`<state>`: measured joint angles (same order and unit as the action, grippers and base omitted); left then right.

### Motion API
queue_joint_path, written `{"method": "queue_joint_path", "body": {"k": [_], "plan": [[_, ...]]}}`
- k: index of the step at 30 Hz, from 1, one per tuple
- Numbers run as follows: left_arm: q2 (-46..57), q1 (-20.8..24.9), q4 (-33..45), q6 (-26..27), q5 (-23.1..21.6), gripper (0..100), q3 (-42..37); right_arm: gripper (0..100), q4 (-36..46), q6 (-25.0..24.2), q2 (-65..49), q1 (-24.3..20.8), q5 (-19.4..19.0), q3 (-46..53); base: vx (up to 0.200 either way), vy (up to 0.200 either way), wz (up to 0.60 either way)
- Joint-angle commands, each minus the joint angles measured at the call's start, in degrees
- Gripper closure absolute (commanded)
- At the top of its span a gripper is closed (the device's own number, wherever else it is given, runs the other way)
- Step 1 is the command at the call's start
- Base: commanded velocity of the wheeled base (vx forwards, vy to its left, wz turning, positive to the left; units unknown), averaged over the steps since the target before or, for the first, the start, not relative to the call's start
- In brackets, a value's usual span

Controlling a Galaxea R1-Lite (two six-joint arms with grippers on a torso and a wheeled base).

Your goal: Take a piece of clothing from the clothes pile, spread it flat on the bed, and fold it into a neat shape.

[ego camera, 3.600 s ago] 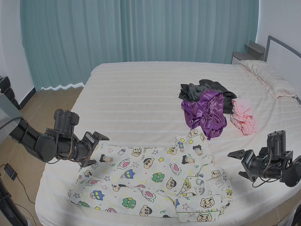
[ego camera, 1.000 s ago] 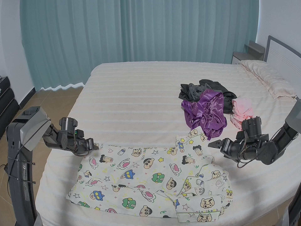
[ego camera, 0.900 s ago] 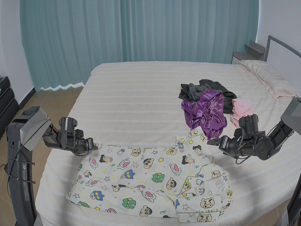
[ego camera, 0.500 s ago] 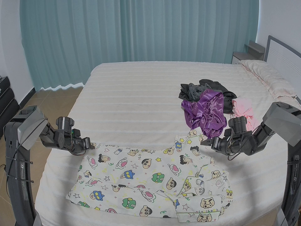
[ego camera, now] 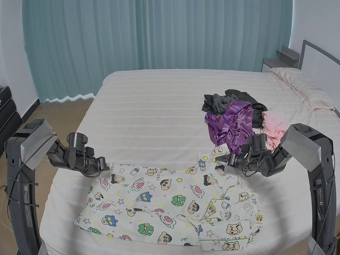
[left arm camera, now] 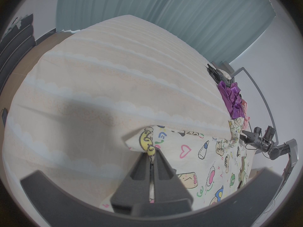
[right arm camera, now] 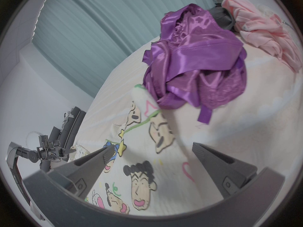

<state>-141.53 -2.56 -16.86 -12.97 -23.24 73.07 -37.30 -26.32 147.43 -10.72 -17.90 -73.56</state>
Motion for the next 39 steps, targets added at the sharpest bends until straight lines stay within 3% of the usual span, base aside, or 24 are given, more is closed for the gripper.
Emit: {"method": "queue_joint_path", "body": {"k": [1,8,12,17,24,39], "plan": [[0.82,0.54,-0.02,-0.04,0.03,100,-0.47,100,-0.14,-0.05,2.16,-0.8,-0.3,-1.32,0.0,0.0,0.0],[0.82,0.89,-0.02,-0.12,0.12,100,-0.56,100,-5.24,-0.66,1.1,-0.01,-1.7,2.37,0.0,0.0,0.0],[1.17,1.15,-0.28,-1.71,1.79,100,-0.21,100,-9.89,-1.19,-1.36,1.05,-5.4,6.94,0.0,0.0,0.0],[2.84,1.15,-0.37,-3.03,1.97,100,-0.47,100,-11.12,-3.91,-3.38,1.49,-6.71,7.99,0.0,0.0,0.0],[6.27,0.89,-0.28,-3.03,1.97,100,-1.88,100,-15.34,-4.97,-7.6,2.54,-13.48,15.02,0.0,0.0,0.0],[13.48,0.1,-0.54,-2.59,1.35,100,-7.86,100,-15.87,-4.88,-15.16,4.21,-21.04,22.14,0.0,0.0,0.0]]}}
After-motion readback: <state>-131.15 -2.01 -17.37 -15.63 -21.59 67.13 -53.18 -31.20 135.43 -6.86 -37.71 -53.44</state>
